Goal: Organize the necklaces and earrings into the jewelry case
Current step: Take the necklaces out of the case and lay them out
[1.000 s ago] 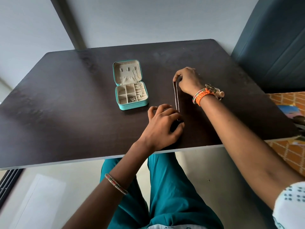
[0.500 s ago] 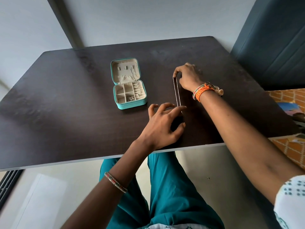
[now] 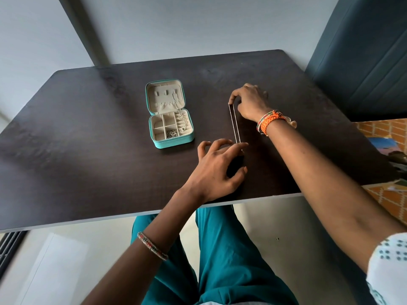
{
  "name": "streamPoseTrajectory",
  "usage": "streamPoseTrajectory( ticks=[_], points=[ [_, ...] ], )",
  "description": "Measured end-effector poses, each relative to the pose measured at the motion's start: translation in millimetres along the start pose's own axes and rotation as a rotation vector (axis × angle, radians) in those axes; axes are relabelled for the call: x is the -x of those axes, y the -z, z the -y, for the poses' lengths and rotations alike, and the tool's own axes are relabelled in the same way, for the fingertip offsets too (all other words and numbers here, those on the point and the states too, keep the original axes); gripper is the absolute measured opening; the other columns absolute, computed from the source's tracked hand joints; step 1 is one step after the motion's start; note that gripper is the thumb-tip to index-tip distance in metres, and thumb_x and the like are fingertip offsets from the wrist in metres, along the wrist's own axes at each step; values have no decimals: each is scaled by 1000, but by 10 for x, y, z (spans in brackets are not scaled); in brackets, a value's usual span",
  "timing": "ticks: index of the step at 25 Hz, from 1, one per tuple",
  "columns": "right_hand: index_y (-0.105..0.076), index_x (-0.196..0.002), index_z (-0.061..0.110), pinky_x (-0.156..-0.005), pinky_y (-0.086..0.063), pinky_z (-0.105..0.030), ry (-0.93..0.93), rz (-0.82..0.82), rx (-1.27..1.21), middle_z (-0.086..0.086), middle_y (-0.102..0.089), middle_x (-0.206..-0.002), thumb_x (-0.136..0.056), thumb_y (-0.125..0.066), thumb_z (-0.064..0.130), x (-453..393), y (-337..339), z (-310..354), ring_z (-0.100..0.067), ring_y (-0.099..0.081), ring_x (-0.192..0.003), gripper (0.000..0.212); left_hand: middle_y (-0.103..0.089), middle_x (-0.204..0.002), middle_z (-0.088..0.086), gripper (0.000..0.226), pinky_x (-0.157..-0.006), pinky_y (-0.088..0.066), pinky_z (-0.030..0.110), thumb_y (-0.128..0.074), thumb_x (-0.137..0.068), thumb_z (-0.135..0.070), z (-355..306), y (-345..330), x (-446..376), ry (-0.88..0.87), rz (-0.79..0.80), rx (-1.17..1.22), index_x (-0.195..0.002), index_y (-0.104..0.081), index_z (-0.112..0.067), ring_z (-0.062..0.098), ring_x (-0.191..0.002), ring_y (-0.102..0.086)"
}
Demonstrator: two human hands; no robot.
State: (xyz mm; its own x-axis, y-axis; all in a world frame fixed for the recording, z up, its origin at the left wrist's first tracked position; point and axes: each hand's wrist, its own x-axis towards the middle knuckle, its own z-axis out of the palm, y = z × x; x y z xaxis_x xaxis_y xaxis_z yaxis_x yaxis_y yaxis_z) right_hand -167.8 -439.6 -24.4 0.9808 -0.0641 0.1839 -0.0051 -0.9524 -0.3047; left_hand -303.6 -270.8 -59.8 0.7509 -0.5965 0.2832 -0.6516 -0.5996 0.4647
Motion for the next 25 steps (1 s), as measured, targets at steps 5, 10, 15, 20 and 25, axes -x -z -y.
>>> streamPoseTrajectory(
  ticks=[5, 10, 15, 20, 25],
  points=[
    [-71, -92, 22, -94, -39, -42, 0, -132, -94, -6, -62, -114, -79, -49, -4, 69, 139, 91, -28, -55, -111, 37, -55, -122, -9, 36, -105, -18, 42, -50, -84, -37, -17, 45, 3, -19, -138, 61, -116, -61, -26, 10, -125, -40],
    [-73, -87, 21, -84, -51, -42, 96, -220, -282, -2, -69, -91, -74, -38, -3, 175, 419, 394, -23, -63, -93, 45, -60, -110, -9, 26, -102, -30, 41, -48, -82, -29, 166, 398, -31, 44, -453, 172, -97, -68, -23, 7, -113, -51],
    [-74, -83, 23, -78, -55, -36, 188, -86, -387, -1, -72, -90, -81, -46, 3, 283, 359, 954, -20, -66, -85, 34, -61, -105, -7, 27, -93, -45, 49, -48, -79, -26, 856, 788, -74, 380, -772, 275, -100, -64, -21, 17, -105, -56],
    [-74, -81, 31, -93, -36, -36, 258, 161, -120, 8, -66, -107, -83, -61, 16, 397, 91, 1283, -19, -51, -115, 20, -57, -120, 1, 53, -100, -39, 49, -47, -73, -45, 1214, 720, 11, 630, -492, 217, -118, -52, -18, 25, -113, -50],
    [-69, -97, 23, -99, -23, -45, 276, 228, 75, 1, -58, -119, -81, -69, 28, 459, -75, 1448, -22, -35, -128, 17, -59, -117, 3, 37, -99, -35, 42, -54, -85, -32, 1239, 711, -8, 627, -475, 192, -118, -51, -16, 26, -113, -48]
  ],
)
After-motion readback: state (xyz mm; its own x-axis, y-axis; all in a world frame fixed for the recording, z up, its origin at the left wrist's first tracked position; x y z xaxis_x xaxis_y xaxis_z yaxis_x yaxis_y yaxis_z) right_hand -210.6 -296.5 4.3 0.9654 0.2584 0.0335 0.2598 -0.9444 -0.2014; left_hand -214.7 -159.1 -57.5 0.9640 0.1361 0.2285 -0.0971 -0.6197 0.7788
